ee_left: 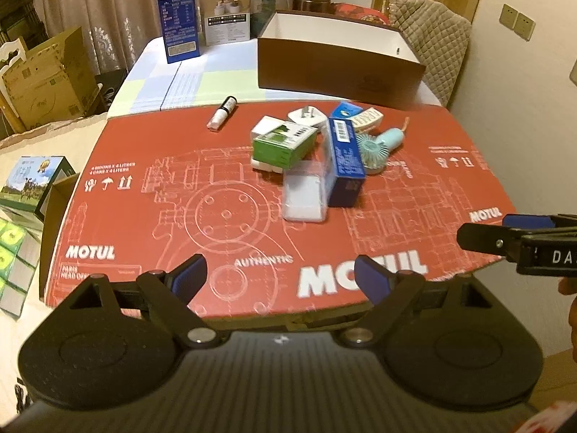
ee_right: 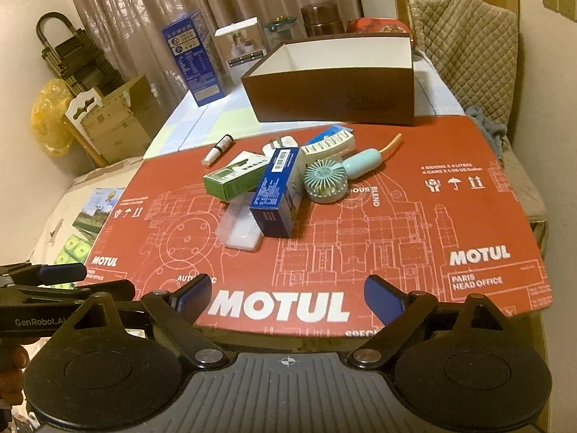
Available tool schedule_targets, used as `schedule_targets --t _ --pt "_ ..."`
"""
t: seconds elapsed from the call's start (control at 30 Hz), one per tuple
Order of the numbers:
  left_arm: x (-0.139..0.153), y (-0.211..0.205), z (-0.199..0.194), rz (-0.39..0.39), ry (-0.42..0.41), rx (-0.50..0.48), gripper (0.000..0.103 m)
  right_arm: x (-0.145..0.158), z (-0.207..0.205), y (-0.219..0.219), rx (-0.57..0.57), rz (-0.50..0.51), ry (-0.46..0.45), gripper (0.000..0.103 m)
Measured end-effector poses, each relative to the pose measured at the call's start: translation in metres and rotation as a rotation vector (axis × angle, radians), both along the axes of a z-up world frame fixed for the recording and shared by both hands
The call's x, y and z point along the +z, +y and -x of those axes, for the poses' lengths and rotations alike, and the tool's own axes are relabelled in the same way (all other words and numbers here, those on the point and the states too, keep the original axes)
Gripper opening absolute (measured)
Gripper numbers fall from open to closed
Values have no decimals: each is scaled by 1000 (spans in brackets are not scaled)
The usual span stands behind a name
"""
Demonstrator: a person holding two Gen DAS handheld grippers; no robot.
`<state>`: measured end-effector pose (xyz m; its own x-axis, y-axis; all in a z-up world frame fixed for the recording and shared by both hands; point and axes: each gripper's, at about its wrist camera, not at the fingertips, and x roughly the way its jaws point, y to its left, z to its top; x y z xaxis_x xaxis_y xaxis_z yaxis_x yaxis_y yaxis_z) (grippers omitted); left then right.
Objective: Organize rigid objects
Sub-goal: 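Grasp the brown spray bottle with the left tool while the right tool grasps the blue medicine box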
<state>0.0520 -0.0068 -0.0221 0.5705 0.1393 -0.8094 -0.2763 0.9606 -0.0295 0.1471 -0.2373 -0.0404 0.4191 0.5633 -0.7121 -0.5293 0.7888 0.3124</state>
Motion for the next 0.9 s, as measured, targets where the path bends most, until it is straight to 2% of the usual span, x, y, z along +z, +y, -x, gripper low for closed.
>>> schedule_targets --t 0.4,0.53,0.9 --pt "-17 81 -78 -4 11 -85 87 -14 -67 76 -59 11 -8 80" --pt "-25 104 -101 3 33 -116 87 -21 -90 101 -83 23 -5 74" --pt "-42 141 -143 5 60 -177 86 -56 -137 147 -126 120 29 61"
